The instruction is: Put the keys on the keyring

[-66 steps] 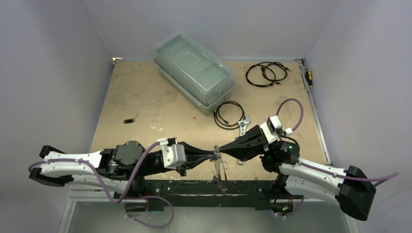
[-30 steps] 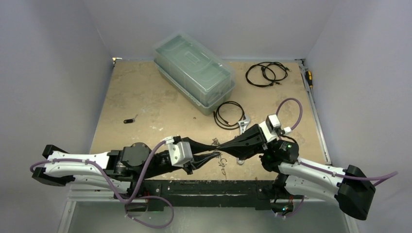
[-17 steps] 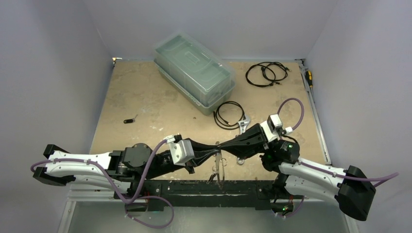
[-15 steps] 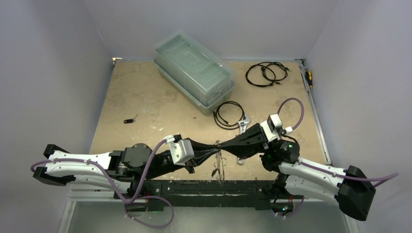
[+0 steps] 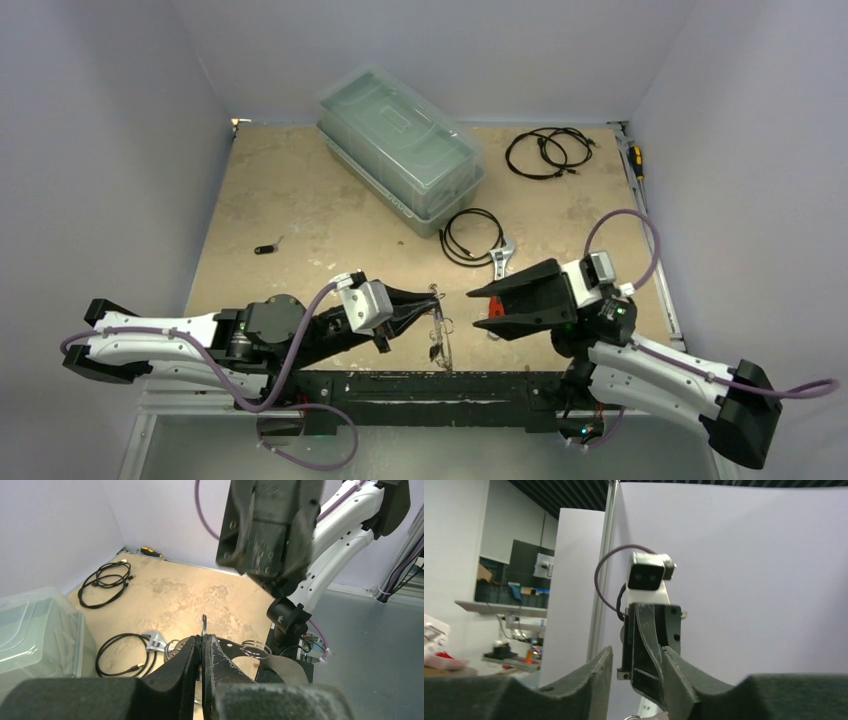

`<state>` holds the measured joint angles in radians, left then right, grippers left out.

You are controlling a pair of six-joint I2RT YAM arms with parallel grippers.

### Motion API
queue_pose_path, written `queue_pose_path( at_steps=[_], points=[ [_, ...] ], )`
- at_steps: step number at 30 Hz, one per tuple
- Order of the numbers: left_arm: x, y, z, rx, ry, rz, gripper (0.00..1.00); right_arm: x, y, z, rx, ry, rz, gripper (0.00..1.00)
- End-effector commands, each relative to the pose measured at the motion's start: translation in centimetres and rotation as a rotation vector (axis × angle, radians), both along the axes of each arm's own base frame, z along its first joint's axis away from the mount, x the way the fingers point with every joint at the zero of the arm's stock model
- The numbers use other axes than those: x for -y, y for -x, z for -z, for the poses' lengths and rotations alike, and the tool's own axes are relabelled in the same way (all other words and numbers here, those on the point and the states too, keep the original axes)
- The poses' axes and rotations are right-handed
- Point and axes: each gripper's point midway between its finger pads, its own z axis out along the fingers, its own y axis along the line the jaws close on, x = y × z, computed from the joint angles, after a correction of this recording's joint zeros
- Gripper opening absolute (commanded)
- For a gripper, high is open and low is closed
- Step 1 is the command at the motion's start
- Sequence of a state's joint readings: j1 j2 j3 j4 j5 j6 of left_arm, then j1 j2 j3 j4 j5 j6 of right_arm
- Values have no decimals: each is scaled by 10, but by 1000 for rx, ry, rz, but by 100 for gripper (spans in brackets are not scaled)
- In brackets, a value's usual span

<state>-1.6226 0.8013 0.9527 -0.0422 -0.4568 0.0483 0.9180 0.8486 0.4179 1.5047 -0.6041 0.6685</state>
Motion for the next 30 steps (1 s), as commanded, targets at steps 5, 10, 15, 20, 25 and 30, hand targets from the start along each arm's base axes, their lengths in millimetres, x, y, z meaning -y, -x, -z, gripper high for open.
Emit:
queue_pose_path(
  at_steps=[5, 10, 15, 20, 25, 30],
  points=[
    [-25, 0, -20, -27, 7, 4, 0, -9, -10, -14, 229, 186, 242, 58],
    [-29, 0, -5, -31, -104, 6, 0, -27, -40, 11, 297, 458, 365, 58],
    [-30, 1, 5, -54, -163, 3, 0, -46, -55, 45, 294, 711, 320, 56],
    [-27, 0, 22, -59, -216, -8, 0, -58, -64, 66, 279, 839, 276, 50],
    [-27, 1, 27, -61, -223, -6, 0, -57, -59, 69, 289, 831, 256, 50],
    [-27, 0, 38, -69, -267, -12, 0, -49, -56, 55, 300, 786, 290, 52]
  ],
)
